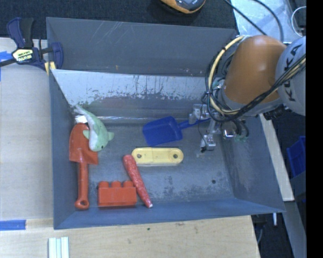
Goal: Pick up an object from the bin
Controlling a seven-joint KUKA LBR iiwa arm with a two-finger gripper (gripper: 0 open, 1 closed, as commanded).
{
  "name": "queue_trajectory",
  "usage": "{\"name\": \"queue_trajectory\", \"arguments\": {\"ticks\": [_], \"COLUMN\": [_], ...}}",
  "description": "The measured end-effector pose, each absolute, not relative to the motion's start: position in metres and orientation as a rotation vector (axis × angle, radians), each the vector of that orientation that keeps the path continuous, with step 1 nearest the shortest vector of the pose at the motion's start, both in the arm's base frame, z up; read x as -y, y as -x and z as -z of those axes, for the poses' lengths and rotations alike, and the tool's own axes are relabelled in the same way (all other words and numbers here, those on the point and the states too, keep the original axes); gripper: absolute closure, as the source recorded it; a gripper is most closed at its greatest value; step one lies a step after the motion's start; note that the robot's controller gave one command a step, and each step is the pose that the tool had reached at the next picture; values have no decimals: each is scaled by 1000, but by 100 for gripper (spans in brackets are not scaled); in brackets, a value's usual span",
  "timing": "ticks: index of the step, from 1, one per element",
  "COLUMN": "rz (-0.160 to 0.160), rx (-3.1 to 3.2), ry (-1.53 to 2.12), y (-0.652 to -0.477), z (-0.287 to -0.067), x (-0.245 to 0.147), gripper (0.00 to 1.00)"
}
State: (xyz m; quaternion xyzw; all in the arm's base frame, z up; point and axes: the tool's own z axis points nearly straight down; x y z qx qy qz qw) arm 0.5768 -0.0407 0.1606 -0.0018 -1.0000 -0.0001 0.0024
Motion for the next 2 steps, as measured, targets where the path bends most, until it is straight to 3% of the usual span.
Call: {"name": "queue_trajectory", "arguments": {"ticks": [1, 2], "rz": [-1, 5], "rx": [3146, 3134], "ry": [3, -44], "y": [-579, -545], "z": [-166, -67], "x": [41, -28], "gripper": [0, 0]}}
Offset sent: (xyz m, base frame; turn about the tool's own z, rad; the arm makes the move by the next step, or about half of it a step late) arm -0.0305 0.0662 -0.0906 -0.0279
